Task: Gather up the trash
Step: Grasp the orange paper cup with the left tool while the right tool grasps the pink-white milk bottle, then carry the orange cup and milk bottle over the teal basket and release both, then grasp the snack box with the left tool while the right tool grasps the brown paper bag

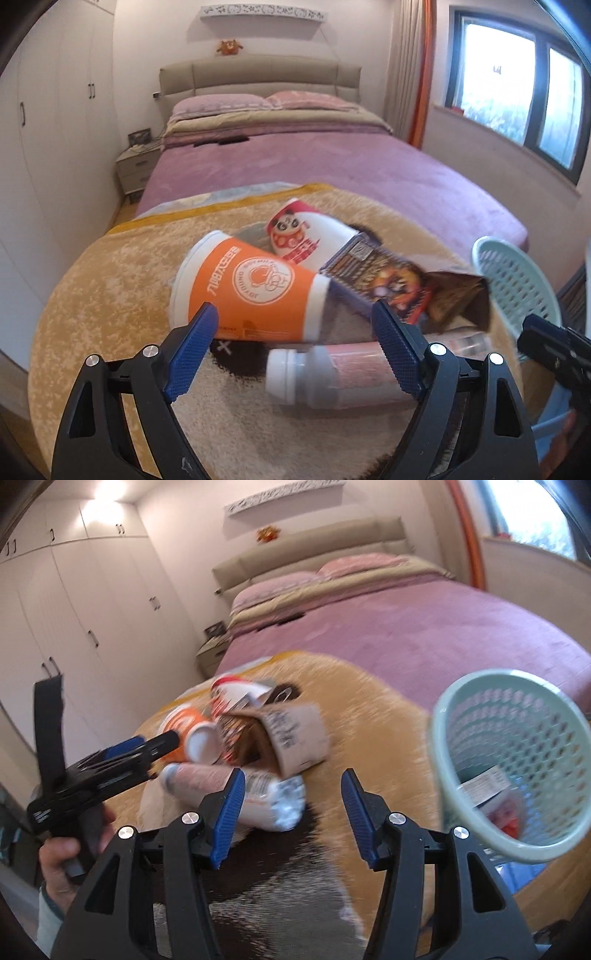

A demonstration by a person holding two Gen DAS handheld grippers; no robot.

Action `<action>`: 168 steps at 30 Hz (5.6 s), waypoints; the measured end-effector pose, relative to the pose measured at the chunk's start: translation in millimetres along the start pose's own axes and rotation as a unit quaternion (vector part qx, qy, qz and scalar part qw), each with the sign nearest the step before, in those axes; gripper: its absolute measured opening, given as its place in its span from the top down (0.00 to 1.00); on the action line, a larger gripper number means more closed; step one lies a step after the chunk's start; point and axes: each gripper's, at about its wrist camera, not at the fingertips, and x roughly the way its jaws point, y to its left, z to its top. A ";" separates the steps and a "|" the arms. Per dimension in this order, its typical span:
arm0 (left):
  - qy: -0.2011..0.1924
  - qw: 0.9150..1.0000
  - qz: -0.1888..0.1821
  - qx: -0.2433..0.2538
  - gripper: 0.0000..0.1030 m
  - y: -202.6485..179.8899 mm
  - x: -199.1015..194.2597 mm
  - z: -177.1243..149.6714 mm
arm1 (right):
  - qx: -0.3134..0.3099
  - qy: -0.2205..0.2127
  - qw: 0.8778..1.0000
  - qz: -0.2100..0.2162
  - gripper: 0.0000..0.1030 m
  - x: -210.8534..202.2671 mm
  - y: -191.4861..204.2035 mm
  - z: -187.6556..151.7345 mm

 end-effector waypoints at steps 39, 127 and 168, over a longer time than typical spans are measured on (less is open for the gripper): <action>-0.013 0.995 0.024 -0.092 0.25 129.9 -48.5 -34.2 | -0.206 0.050 0.976 0.054 0.51 -17.4 117.6 -66.3; -0.023 0.965 -0.250 0.083 0.41 -237.8 9.7 58.6 | 0.183 -0.108 0.969 -0.125 0.54 -97.9 -204.4 2.2; -0.057 0.980 -0.192 0.009 0.25 -114.7 -53.2 24.9 | 0.090 -0.067 0.991 -0.074 0.50 -65.0 -86.9 10.6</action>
